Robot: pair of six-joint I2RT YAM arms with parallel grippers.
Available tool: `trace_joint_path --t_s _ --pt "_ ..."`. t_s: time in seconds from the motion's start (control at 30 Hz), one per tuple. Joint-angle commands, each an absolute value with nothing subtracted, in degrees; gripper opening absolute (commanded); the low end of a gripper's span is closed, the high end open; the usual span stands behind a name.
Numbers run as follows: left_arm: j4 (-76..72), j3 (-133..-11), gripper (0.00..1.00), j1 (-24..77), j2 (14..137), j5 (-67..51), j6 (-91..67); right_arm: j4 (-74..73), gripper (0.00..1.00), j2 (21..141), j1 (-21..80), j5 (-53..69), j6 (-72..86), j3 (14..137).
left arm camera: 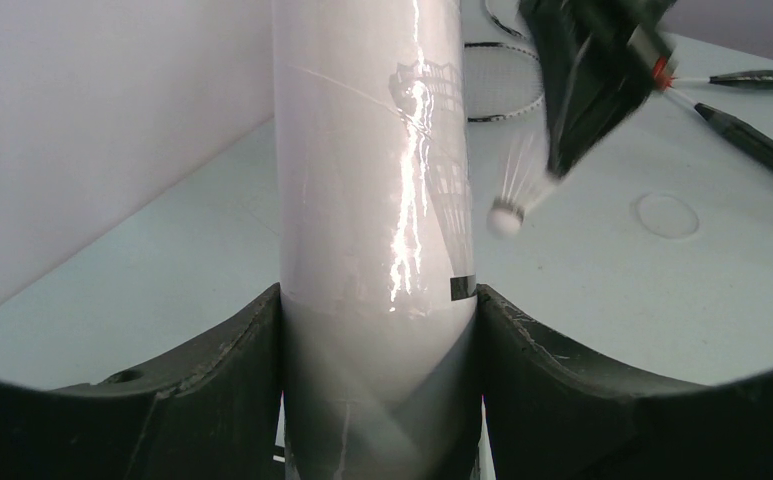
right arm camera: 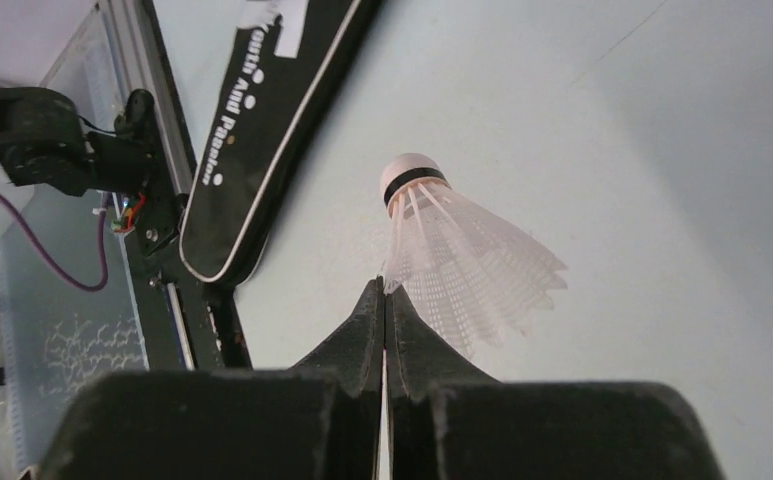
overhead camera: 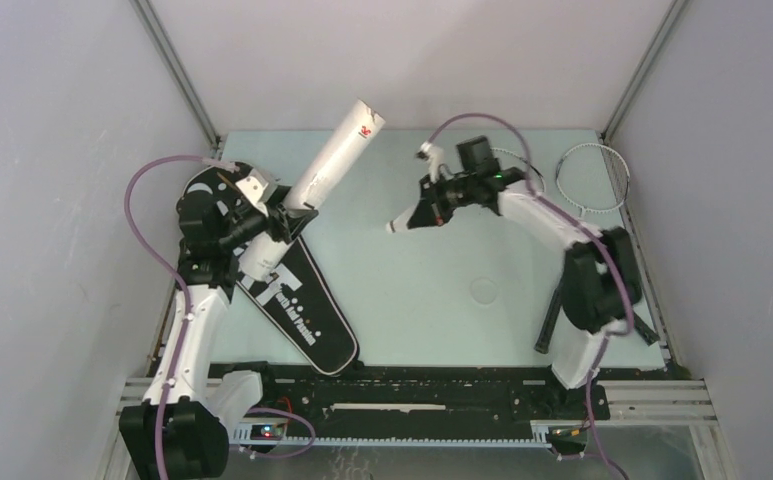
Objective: Pack up the badminton gear
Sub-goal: Pick up the shuttlecock at the center of the board, then place the shuttlecock at the shuttle tube.
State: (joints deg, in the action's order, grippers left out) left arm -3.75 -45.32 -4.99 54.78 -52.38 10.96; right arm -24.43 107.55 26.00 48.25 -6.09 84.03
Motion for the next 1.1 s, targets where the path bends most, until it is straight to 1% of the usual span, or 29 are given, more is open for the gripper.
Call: trace_joint_path --t_s 0.0,0.13,0.27,0.43,0.53,0.77,1.07 --pt "-5.1 -43.7 0.36 -4.4 55.3 -57.3 13.7 -26.5 0.0 93.0 20.5 50.0 -10.2 80.5" --pt "-0.9 -44.3 0.36 -2.4 56.2 -61.5 19.0 -32.0 0.0 84.1 14.8 51.5 -13.2 79.0" --pt "8.9 -45.9 0.37 1.0 57.3 -68.1 30.1 -36.5 0.0 74.3 10.4 51.1 -17.4 77.9" --pt "23.9 -49.0 0.37 4.4 59.2 -71.4 45.9 -43.0 0.0 65.1 9.2 48.2 -24.6 77.7" --pt "27.3 -49.3 0.37 5.4 59.8 -72.0 49.8 -46.7 0.0 61.6 9.1 48.4 -27.9 77.7" --pt "30.5 -49.6 0.38 6.7 60.0 -72.8 54.4 -55.0 0.0 57.6 9.5 53.6 -35.0 77.5" --pt "32.5 -49.7 0.39 7.1 60.2 -74.4 56.8 -57.1 0.0 59.5 14.0 54.8 -37.8 77.5"
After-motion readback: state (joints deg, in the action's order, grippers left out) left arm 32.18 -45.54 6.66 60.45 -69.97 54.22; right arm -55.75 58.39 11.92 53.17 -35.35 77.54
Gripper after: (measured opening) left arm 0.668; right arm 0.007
